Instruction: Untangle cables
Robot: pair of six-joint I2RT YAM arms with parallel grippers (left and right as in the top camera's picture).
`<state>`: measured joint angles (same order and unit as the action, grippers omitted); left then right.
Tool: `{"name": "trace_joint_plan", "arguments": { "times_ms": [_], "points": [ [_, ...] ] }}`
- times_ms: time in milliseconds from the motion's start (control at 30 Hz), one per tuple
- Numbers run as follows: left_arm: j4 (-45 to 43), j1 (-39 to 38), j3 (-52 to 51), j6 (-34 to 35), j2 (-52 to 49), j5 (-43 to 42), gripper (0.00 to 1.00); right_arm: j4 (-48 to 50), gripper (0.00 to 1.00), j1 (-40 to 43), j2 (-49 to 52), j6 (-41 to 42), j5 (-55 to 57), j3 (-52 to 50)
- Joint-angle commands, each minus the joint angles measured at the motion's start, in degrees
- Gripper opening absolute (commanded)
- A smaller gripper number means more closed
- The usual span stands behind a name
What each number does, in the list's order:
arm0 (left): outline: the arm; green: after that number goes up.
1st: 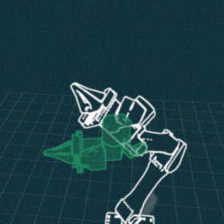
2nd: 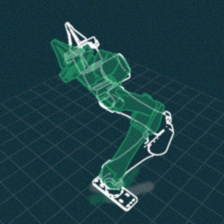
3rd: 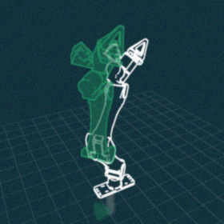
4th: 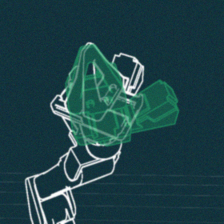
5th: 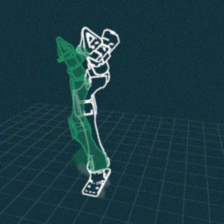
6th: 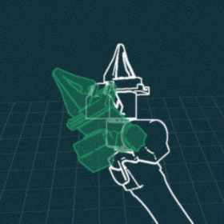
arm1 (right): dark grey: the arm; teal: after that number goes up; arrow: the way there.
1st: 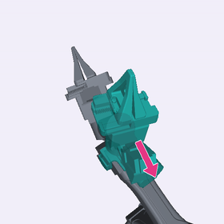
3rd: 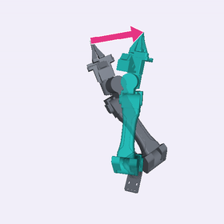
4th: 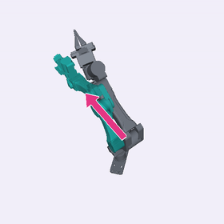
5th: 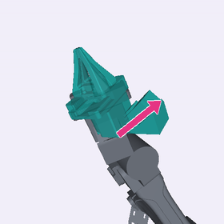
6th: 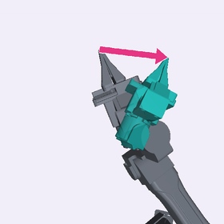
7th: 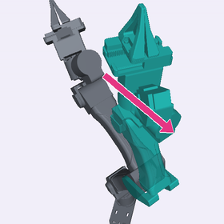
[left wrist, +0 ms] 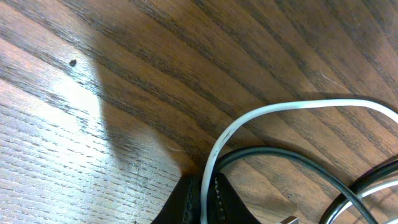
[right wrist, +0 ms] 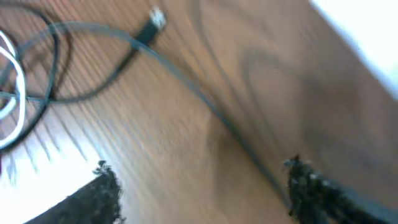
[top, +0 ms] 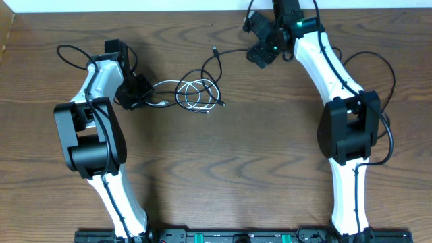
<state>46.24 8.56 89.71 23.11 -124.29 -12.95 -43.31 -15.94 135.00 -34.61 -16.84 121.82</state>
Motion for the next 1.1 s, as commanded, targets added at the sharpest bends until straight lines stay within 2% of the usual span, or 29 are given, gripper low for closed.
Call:
{"name": "trace_joint_plan", "arguments": {
  "times_ms": [0, 133, 267, 433, 633, 667, 733, 767, 833, 900, 933, 1000, 1067],
  "points": [
    [0.15, 0.09, -1.31, -0.09, -2.27, 3.10, 0.09, 2.91, 0.80, -2.10, 0.94, -3.63, -4.17, -0.24],
    [0.15, 0.09, -1.31, 0.13, -2.27, 3.10, 0.09, 8.20, 0.79, -4.13, 3.39, -3.85, -4.07, -0.26],
    [0.15, 0.09, -1.31, 0.11, -2.27, 3.10, 0.09, 13.14, 0.83, -5.22, 6.49, -3.82, -2.58, -0.26],
    [0.15, 0.09, -1.31, 0.11, -2.27, 3.10, 0.09, 18.53, 0.94, -5.46, 11.93, -3.82, 0.83, -0.26],
    [0.15, 0.09, -1.31, 0.11, -2.27, 3.10, 0.10, 19.06, 0.92, -5.03, 16.04, -3.82, 0.83, -0.26],
    [0.15, 0.09, -1.31, 0.13, -2.27, 3.10, 0.09, 18.93, 0.88, -5.03, 16.46, -3.85, 0.83, -0.26],
    [0.15, 0.09, -1.31, 0.11, -2.27, 3.10, 0.10, 18.62, 0.71, -5.05, 17.14, -3.85, 0.83, -0.28],
    [0.15, 0.09, -1.31, 0.11, -2.27, 3.10, 0.10, 18.40, 0.61, -5.03, 17.18, -3.85, 0.83, -0.28],
    [0.15, 0.09, -1.31, 0.11, -2.27, 3.13, 0.10, 18.29, 0.31, -5.03, 17.16, -3.82, 0.85, -0.26],
    [0.15, 0.09, -1.31, 0.11, -2.27, 3.13, 0.13, 18.27, 0.17, -4.98, 17.09, -3.80, 0.85, -0.26],
    [0.13, 0.09, -1.31, 0.11, -2.27, 3.13, 0.13, 18.25, 0.15, -4.98, 17.09, -3.82, 0.85, -0.26],
    [0.15, 0.09, -1.31, 0.11, -2.27, 3.13, 0.14, 18.14, 0.02, -4.92, 16.94, -3.72, 0.83, -0.26],
    [0.13, 0.09, -1.31, 0.11, -2.27, 3.13, 0.14, 17.31, 0.01, -4.70, 16.13, -2.58, 0.83, -0.24]
  ]
}}
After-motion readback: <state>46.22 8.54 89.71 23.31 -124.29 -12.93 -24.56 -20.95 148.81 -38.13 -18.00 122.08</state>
